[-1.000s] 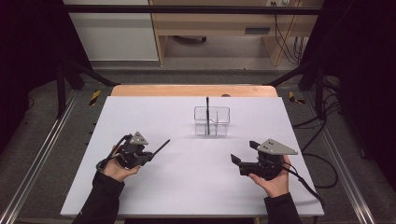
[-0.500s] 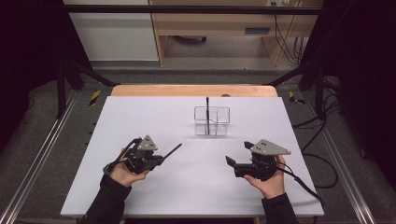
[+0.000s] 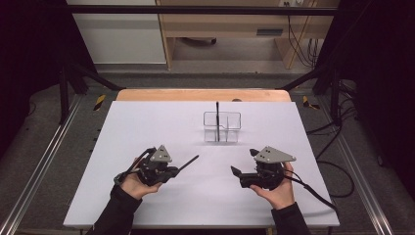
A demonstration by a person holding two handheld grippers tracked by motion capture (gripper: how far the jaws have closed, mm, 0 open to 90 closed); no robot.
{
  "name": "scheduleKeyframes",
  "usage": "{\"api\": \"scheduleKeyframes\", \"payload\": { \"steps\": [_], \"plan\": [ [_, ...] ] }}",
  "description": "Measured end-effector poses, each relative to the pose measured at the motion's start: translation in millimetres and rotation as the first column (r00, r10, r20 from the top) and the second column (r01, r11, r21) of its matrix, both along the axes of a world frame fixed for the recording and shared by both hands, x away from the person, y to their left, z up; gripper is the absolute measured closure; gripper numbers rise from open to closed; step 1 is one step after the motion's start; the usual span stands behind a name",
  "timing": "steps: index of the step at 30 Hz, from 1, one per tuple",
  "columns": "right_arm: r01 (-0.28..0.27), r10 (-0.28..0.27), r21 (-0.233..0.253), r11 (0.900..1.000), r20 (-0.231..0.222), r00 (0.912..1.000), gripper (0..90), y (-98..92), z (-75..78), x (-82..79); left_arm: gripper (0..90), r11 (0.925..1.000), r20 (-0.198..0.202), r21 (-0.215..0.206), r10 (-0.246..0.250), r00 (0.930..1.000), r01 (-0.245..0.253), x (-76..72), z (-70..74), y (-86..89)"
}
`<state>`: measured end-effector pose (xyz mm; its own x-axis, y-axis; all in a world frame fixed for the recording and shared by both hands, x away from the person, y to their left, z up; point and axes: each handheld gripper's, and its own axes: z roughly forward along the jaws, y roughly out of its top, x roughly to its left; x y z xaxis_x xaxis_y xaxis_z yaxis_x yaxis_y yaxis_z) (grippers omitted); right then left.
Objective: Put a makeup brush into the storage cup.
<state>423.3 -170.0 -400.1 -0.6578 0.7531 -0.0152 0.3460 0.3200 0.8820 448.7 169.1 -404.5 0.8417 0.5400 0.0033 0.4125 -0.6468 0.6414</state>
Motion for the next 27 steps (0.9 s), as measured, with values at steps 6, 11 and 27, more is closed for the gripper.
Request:
{"api": "scheduleKeyframes", "payload": {
  "steps": [6, 11, 27],
  "plan": [
    [-0.024, 0.024, -0.029, 0.999, 0.004, 0.9997, 15.1, 6.9, 2.6, 0.2, 83.5, 0.9996, 0.002, -0.011, -0.025, 0.9997, 0.025, -0.9, 1.8, -3.7],
    [-0.052, 0.052, -0.066, 0.996, 0.006, 0.9986, 15.8, 16.0, 5.3, 1.1, 83.5, 0.9984, 0.005, -0.02, -0.052, 0.9986, 0.052, -1.4, 6.1, -9.6],
    [-0.12, 0.122, -0.162, 0.98, 0.0, 0.9926, 16.2, 36.8, 17.7, 4.8, 83.5, 0.995, -0.015, -0.044, -0.091, 0.9957, 0.09, 4.0, 9.5, -14.6]
  ]
}}
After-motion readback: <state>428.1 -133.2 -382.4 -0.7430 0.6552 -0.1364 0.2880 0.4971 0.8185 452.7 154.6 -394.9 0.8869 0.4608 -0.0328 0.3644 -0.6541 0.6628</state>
